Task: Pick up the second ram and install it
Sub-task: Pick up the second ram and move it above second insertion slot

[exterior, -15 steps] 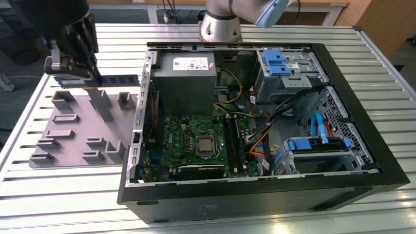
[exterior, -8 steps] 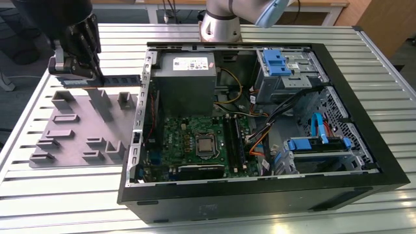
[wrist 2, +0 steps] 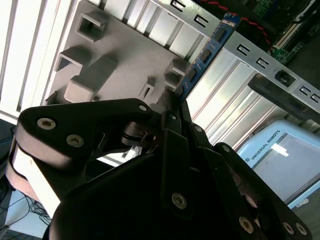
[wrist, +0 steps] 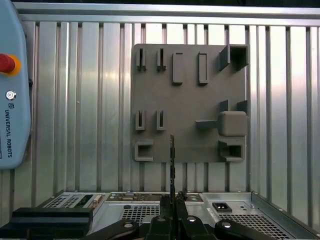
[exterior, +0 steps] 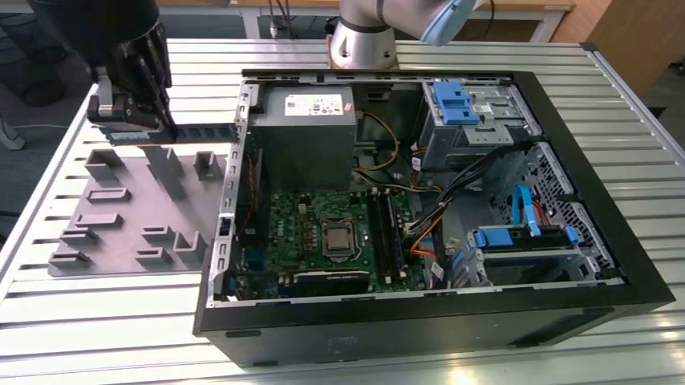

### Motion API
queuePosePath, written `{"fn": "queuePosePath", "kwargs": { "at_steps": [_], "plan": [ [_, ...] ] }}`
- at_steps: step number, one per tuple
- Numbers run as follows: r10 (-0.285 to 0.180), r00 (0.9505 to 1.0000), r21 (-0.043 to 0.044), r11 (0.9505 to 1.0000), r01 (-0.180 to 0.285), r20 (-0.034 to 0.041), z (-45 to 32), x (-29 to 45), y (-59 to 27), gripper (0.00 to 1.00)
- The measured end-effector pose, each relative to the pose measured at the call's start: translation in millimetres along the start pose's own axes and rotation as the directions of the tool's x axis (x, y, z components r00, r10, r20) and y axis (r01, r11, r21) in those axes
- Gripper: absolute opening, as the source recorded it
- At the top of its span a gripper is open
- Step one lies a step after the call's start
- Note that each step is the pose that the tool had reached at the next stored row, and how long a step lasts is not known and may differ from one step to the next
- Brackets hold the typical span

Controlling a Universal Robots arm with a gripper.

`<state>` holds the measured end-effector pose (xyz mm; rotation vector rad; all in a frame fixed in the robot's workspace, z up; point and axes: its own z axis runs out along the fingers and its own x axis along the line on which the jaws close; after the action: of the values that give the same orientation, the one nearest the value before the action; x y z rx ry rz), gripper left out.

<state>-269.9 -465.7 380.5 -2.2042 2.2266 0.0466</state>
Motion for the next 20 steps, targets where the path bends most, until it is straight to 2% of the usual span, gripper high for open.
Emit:
{"fn": "queuePosePath", "kwargs": {
  "at_steps": [6,20],
  "plan": [
    [0.0,1.0,0.0,1.0,0.0,0.0,0.4,-0.1,-6.3,0.14],
    [0.0,1.0,0.0,1.0,0.0,0.0002,1.4,-0.3,-32.5,0.14]
  ]
}}
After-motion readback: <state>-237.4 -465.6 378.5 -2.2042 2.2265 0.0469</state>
